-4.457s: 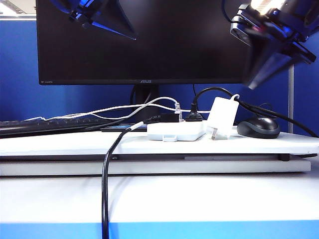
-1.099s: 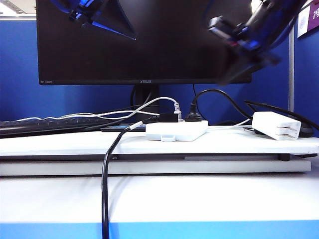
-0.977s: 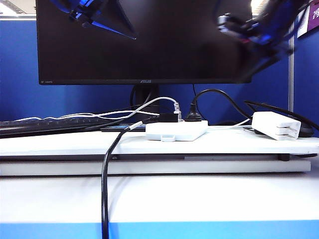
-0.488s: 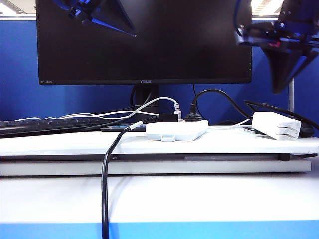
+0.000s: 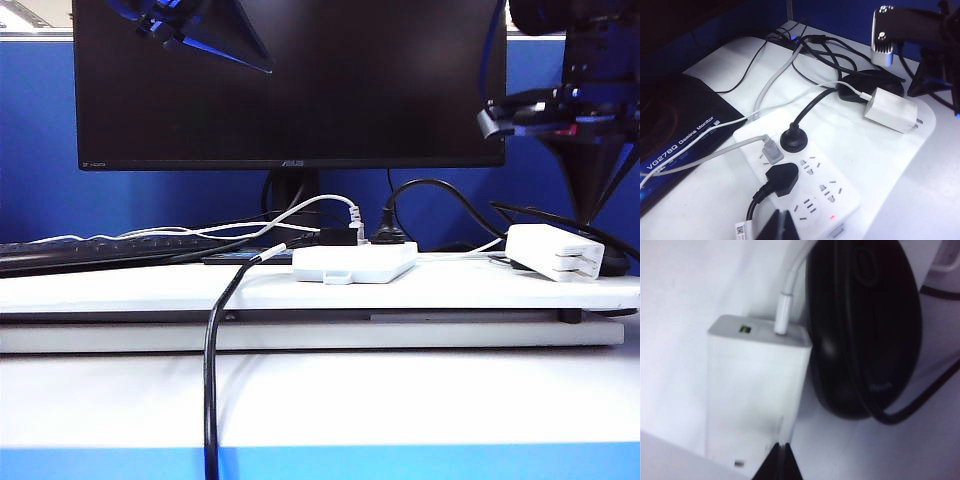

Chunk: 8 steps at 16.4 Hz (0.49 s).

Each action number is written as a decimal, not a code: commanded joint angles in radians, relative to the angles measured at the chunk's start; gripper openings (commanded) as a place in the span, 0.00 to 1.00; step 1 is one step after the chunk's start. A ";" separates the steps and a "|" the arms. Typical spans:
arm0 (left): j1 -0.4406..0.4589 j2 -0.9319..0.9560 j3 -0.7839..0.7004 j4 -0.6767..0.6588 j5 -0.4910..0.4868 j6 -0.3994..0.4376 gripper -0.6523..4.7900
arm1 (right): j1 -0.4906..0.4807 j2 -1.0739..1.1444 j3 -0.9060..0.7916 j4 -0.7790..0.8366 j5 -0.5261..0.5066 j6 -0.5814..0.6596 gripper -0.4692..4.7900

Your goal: Unplug the white charger from the socket, then place it next to the socket.

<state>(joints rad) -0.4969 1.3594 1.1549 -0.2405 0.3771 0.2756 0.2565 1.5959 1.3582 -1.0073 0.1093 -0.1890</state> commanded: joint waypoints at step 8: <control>0.000 -0.032 0.004 0.010 0.004 -0.003 0.11 | 0.002 0.092 0.004 0.043 -0.113 -0.002 0.08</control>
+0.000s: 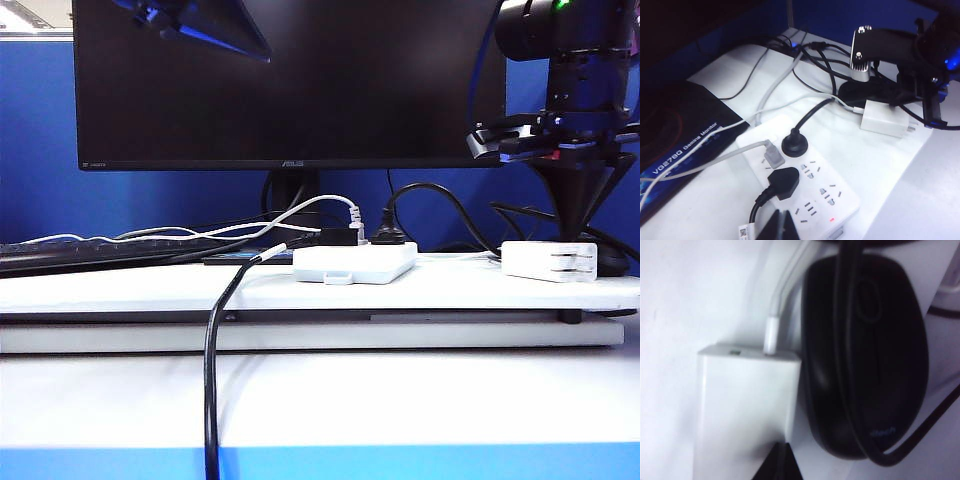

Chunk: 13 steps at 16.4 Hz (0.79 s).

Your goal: Unplug the white charger from the socket, then place it next to the socket.

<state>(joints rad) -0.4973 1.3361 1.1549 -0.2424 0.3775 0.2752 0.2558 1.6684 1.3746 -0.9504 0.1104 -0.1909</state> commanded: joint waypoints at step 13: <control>0.000 -0.011 0.004 0.012 0.004 -0.006 0.11 | 0.003 -0.037 -0.007 -0.017 0.114 0.006 0.08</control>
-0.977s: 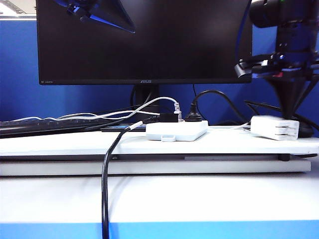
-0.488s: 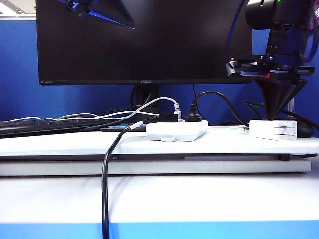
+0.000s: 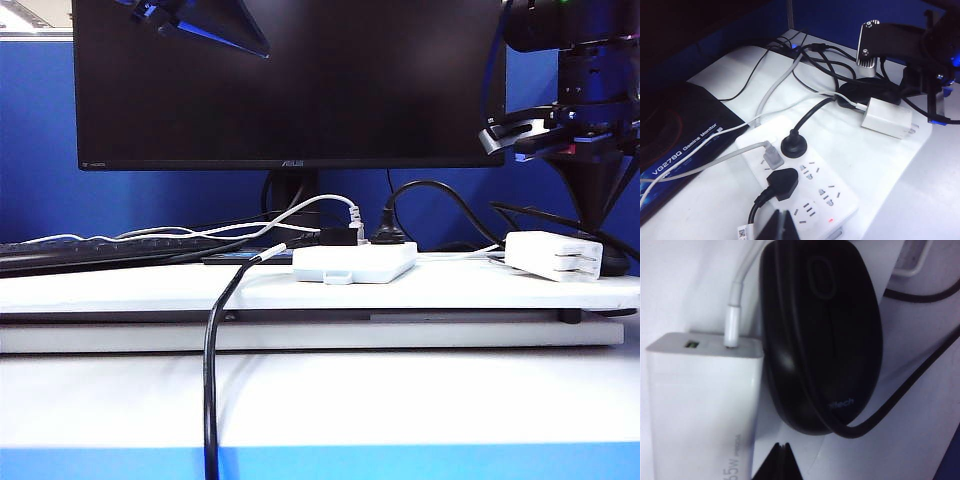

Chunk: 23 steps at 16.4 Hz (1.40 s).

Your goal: Unplug the white charger from the socket, then place it next to the socket.

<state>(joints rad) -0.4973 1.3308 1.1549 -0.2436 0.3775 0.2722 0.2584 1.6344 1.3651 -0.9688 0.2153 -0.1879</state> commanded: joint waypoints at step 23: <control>0.000 -0.018 0.004 0.013 0.005 -0.019 0.11 | 0.028 0.048 0.002 0.011 -0.182 0.004 0.08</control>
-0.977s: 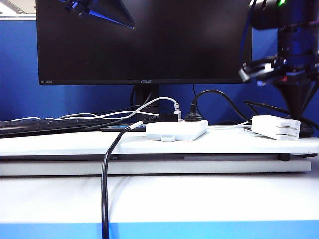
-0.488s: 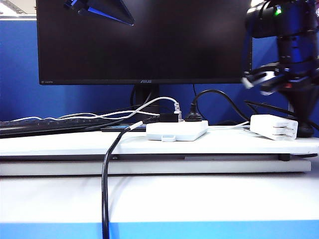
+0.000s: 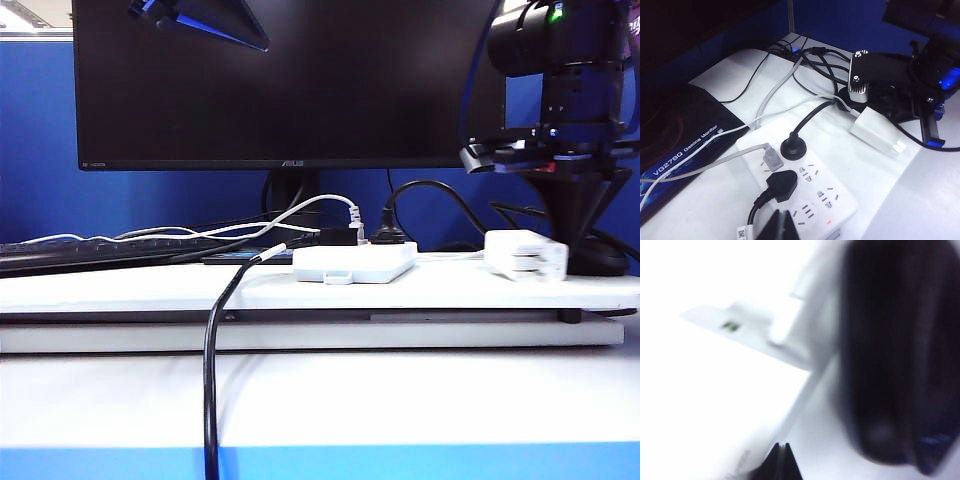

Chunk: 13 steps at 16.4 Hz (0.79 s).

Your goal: Unplug the white charger from the socket, then place it next to the socket.

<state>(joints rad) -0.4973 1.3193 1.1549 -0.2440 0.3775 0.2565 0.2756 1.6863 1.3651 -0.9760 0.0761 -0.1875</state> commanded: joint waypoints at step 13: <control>0.000 -0.007 0.004 0.013 0.011 -0.010 0.11 | 0.033 -0.003 0.002 0.120 -0.107 0.057 0.08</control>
<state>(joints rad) -0.4973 1.3193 1.1549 -0.2440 0.3820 0.2497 0.3035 1.6867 1.3651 -0.8715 -0.0032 -0.1356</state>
